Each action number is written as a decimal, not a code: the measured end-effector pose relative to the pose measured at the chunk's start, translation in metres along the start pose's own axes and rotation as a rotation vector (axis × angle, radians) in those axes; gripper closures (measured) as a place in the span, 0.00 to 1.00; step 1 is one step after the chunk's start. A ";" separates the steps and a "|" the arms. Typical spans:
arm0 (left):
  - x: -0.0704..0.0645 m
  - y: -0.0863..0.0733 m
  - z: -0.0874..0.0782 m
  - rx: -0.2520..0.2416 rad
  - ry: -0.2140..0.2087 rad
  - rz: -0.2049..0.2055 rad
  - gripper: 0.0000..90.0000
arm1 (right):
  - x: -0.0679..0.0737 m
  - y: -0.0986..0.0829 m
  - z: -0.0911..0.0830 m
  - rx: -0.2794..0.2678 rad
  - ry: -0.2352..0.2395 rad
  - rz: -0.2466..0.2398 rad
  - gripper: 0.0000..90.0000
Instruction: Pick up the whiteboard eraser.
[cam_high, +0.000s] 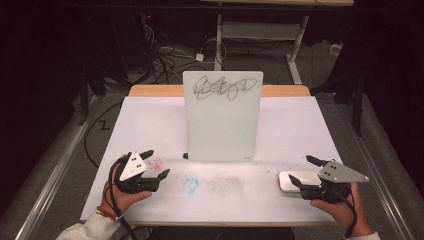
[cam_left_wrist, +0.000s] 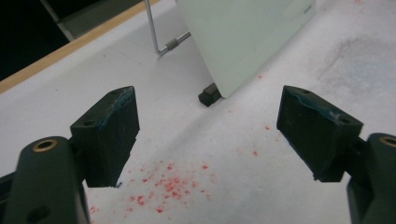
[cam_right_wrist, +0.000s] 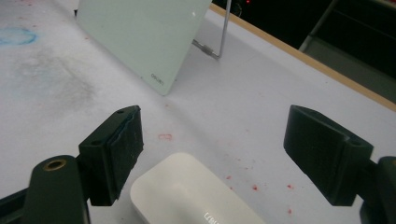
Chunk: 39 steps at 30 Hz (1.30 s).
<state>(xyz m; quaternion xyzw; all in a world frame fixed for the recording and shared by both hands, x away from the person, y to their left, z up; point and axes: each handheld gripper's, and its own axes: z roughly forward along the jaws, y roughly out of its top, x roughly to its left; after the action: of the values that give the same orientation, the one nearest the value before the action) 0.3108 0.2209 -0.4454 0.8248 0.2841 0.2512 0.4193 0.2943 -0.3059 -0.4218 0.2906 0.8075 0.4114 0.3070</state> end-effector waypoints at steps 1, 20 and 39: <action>0.000 0.000 0.001 0.003 -0.003 -0.002 0.22 | 0.000 0.000 0.000 0.000 0.000 0.000 0.23; -0.007 -0.009 0.002 0.094 -0.009 0.012 0.22 | -0.034 0.010 0.013 0.263 0.222 -0.130 0.23; -0.014 -0.011 0.008 0.146 -0.045 0.044 0.22 | -0.041 0.002 0.042 0.585 0.387 -0.334 0.26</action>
<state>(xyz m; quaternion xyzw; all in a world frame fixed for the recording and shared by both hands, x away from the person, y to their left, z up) 0.3033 0.2128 -0.4610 0.8646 0.2739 0.2204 0.3589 0.3518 -0.3141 -0.4288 0.1474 0.9699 0.1553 0.1160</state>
